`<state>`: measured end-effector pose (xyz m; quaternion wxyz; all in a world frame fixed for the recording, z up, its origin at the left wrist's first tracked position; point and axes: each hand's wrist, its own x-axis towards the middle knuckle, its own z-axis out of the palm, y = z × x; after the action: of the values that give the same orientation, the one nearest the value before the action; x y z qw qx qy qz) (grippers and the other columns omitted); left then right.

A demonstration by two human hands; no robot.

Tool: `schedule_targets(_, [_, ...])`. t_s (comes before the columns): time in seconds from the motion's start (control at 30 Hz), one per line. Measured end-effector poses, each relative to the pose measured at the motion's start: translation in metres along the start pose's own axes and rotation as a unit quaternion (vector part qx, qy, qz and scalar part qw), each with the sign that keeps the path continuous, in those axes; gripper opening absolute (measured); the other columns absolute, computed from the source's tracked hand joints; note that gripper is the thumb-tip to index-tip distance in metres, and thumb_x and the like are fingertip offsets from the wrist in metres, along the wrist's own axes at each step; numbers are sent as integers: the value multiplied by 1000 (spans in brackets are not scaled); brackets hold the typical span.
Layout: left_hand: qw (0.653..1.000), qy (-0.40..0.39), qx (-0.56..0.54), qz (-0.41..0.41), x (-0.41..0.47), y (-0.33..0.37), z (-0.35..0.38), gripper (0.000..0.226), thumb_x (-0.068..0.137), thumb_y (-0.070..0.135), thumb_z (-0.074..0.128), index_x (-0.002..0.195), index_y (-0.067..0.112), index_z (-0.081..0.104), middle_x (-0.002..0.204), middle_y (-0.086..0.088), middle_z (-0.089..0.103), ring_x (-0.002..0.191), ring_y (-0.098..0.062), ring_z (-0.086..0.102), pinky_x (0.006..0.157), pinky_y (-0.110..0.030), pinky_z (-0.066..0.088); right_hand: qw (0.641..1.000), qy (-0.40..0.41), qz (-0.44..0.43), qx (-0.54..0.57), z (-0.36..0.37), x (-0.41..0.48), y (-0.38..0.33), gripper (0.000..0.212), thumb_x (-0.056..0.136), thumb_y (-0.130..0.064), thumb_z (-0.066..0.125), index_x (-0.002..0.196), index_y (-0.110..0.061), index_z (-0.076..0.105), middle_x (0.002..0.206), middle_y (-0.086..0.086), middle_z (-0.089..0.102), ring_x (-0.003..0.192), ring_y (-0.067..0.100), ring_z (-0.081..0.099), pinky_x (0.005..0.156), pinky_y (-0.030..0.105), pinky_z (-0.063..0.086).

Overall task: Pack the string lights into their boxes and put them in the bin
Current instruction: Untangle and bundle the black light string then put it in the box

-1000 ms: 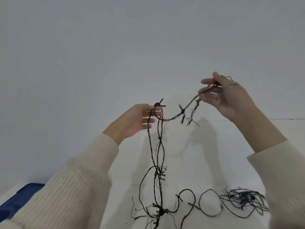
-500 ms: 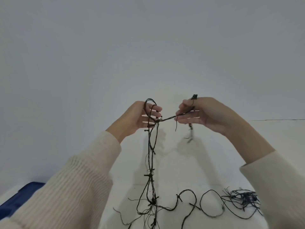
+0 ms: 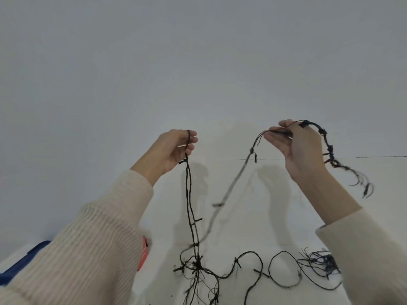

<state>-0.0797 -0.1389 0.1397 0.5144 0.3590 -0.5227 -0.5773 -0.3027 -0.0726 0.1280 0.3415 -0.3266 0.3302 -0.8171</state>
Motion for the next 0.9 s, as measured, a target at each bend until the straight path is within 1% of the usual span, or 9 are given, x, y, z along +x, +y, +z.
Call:
schedule_targets(0.17, [985, -138, 99, 33, -3, -6, 10, 17, 90, 8, 57, 104, 13, 65, 99, -2, 67, 76, -12, 68, 69, -19, 56, 988, -125, 80, -48, 15, -11, 11, 14, 94, -3, 47, 84, 1, 56, 80, 19, 61, 76, 32, 66, 75, 35, 60])
schedule_targets(0.3, [942, -237, 227, 62, -6, -7, 21, 26, 88, 20, 62, 114, 22, 64, 111, -1, 69, 102, -12, 64, 87, -25, 53, 960, -225, 165, -31, 28, -22, 17, 15, 95, -3, 45, 94, 3, 59, 94, 24, 64, 84, 34, 67, 81, 38, 58])
schedule_targets(0.4, [929, -242, 278, 41, -11, -4, 30, 30, 87, 22, 65, 117, 21, 61, 103, -5, 71, 80, -16, 69, 68, -23, 55, 935, -268, 231, -21, 33, -26, 21, 20, 94, -6, 47, 107, 3, 60, 97, 26, 64, 85, 36, 65, 75, 41, 59])
schedule_targets(0.47, [906, -204, 369, 38, -12, 0, 33, 34, 85, 28, 67, 117, 23, 58, 91, -4, 71, 56, -13, 63, 51, -20, 46, 932, -272, 229, -70, 32, -24, 23, 17, 92, -12, 52, 104, -3, 61, 93, 21, 58, 81, 31, 61, 73, 40, 59])
schedule_targets(0.57, [860, -189, 468, 71, -10, 5, 34, 24, 84, 31, 65, 108, 27, 60, 82, -6, 72, 41, -11, 48, 41, -18, 34, 914, -289, 213, -190, 30, -24, 21, 17, 87, -24, 63, 99, -11, 65, 88, 12, 57, 80, 28, 62, 84, 46, 56])
schedule_targets(0.67, [853, -187, 483, 64, -11, 6, 36, 32, 86, 21, 60, 117, 27, 52, 67, 1, 70, 34, -7, 42, 37, -12, 31, 881, -331, 270, -202, 28, -29, 22, 26, 83, -26, 69, 101, -8, 61, 87, 11, 56, 62, 27, 64, 64, 37, 58])
schedule_targets(0.73, [867, -181, 463, 46, -9, 10, 30, 37, 88, 23, 61, 123, 23, 50, 58, 7, 68, 32, -5, 37, 35, -12, 29, 846, -358, 274, -283, 21, -27, 21, 17, 85, -23, 67, 95, -12, 59, 73, 7, 55, 41, 12, 46, 42, 21, 43])
schedule_targets(0.8, [884, -158, 440, 25, -3, 15, 15, 27, 89, 24, 62, 113, 14, 61, 72, -1, 71, 32, -5, 32, 34, -13, 24, 821, -346, 251, -379, 9, -16, 15, 10, 87, -19, 65, 86, -11, 61, 60, 4, 49, 34, 7, 25, 36, 17, 23])
schedule_targets(0.9, [859, -110, 498, -44, 10, 12, -13, 16, 92, 19, 56, 95, 9, 68, 68, -4, 61, 29, -4, 29, 32, -11, 21, 859, -240, 182, -415, -7, 13, -4, 16, 89, -12, 61, 78, -2, 64, 54, 5, 40, 29, 5, 19, 34, 15, 14])
